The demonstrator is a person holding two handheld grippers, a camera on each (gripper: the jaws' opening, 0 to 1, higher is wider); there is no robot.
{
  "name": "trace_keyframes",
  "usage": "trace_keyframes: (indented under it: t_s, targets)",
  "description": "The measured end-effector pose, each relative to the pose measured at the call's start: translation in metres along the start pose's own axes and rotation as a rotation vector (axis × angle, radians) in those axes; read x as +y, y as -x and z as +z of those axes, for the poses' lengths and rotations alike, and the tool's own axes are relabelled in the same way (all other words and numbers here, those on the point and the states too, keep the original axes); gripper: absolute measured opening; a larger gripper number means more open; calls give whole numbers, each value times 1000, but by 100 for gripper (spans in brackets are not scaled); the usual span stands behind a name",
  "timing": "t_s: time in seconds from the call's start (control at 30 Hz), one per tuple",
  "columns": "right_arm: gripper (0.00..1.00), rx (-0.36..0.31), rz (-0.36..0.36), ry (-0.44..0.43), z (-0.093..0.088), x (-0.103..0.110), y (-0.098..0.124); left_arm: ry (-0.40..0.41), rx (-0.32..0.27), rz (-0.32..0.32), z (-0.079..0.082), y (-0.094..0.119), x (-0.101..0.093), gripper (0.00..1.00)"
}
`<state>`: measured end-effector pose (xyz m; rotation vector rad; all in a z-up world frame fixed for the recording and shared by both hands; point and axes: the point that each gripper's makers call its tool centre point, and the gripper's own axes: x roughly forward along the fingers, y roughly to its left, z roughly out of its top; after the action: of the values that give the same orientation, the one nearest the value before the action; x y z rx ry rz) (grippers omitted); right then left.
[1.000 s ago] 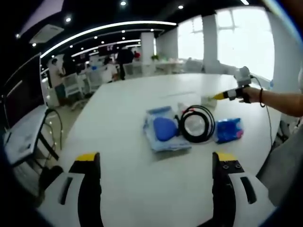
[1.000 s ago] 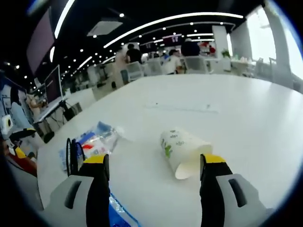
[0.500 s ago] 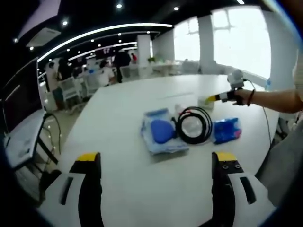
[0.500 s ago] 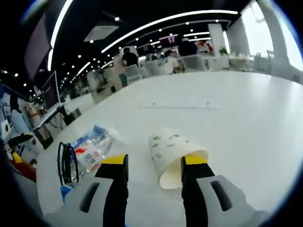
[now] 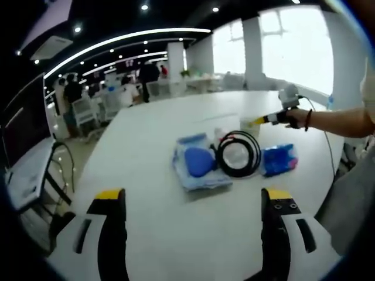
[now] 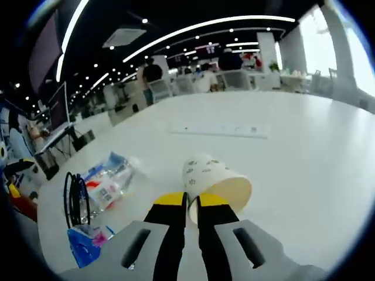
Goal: Arrange the tabletop items into an orderly group along one side of the table until the central work area is clear of visible clutter.
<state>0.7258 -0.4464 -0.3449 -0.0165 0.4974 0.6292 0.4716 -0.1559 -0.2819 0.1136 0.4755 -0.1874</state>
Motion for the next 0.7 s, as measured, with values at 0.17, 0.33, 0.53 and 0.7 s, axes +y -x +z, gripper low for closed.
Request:
trace_keyframes:
  t_s: [0.17,0.33,0.53,0.7]
  targets:
    - [2,-6,12,-6,3,-2,0,-10,5,-5,-1,0,-1,92]
    - [2,1,25,7,4,2,5,-11,0,-8,0,1,-2,92]
    - [2,-18,40,44,16,11,12,-17,-8,-10,2,1,-3,92]
    - [2,-6,54,80,19,19,15,-21,-10,-15,3,2,-4,92]
